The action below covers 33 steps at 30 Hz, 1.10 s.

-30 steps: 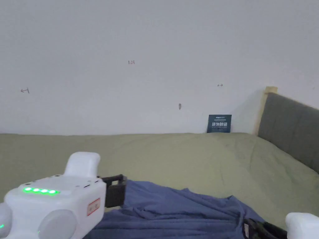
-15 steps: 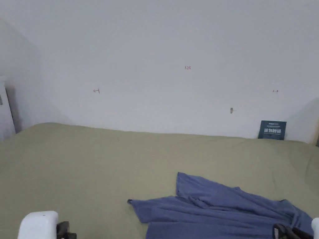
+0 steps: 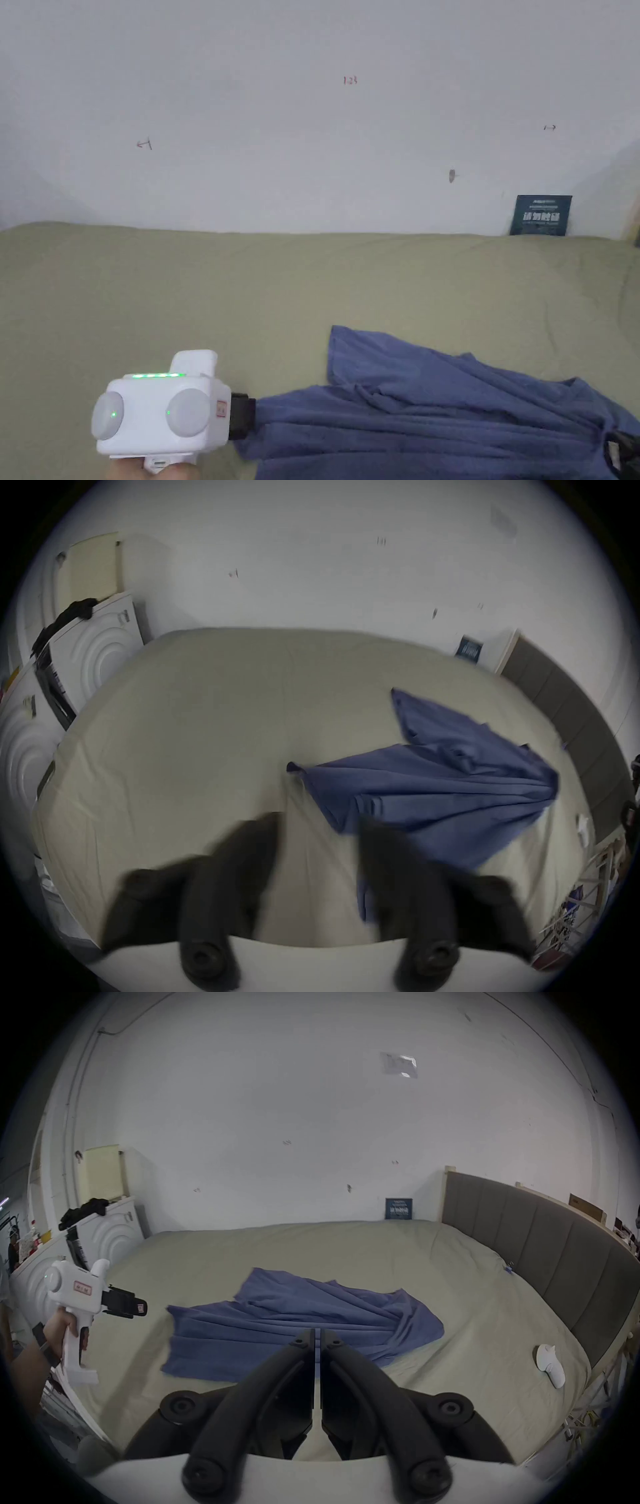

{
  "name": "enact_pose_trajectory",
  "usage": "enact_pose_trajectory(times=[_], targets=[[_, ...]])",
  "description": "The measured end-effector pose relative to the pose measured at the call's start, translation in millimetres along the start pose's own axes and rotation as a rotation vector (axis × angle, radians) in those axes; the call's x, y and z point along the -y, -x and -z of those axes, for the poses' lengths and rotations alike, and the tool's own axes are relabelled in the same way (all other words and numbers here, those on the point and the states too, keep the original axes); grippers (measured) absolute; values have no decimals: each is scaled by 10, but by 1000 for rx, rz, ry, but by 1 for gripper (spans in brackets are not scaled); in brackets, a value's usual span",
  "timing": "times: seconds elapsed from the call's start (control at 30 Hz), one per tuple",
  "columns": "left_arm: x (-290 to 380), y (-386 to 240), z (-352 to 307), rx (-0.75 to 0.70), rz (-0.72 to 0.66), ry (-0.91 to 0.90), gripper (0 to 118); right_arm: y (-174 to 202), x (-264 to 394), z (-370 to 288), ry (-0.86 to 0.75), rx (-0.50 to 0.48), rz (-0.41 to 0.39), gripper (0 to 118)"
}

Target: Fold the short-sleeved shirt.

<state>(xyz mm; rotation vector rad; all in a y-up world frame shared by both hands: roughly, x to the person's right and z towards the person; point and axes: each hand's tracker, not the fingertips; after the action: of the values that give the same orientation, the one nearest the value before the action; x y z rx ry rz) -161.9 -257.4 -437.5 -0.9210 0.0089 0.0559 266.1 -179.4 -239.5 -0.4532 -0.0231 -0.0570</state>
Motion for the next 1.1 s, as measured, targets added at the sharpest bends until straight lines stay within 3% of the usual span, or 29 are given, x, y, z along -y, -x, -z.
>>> enact_pose_trajectory(times=[0.03,0.23,0.27,0.3,0.33,0.37,0.47,0.63,0.7,0.73,0.77,0.83,0.9,0.97,1.03,1.07,1.1], targets=[[-64,-36,126,-1,-32,-2,90,-78,-2,61,7,11,-2,6],[-223,-186,879,-14,-122,126,90,-528,18,241,33,62,61,6],[-214,-204,957,-10,-109,139,86,-596,24,258,35,68,62,6],[-176,-258,919,-38,-109,85,69,-645,37,271,40,80,57,6],[-150,-313,868,-20,-75,32,25,-707,45,301,46,95,50,6],[-126,-377,825,1,-44,-14,5,-790,52,352,56,110,44,6],[-71,-487,716,27,-8,-32,5,-1088,65,582,103,171,61,6],[-45,-514,563,80,-25,-49,5,-1657,4,1218,228,131,267,19],[-51,-463,518,92,-33,-66,5,-1836,6,1584,355,90,353,83],[-50,-460,499,103,-34,-73,5,-1898,21,1719,367,58,381,99],[-47,-465,488,104,-36,-75,5,-1944,36,1864,394,41,403,96],[-59,-446,520,99,-21,-78,5,-1876,49,2023,433,99,425,95],[-51,-472,542,90,-3,-71,5,-1736,30,2106,403,5,417,95],[-63,-461,608,97,7,-71,5,-1564,7,2238,445,-56,353,95],[-69,-471,636,109,-3,-73,5,-1393,-4,2413,513,34,257,95],[-69,-451,668,124,-19,-85,5,-1323,-2,2482,527,89,201,89],[-68,-447,670,137,-37,-99,5,-1242,-6,2519,516,134,134,71]])
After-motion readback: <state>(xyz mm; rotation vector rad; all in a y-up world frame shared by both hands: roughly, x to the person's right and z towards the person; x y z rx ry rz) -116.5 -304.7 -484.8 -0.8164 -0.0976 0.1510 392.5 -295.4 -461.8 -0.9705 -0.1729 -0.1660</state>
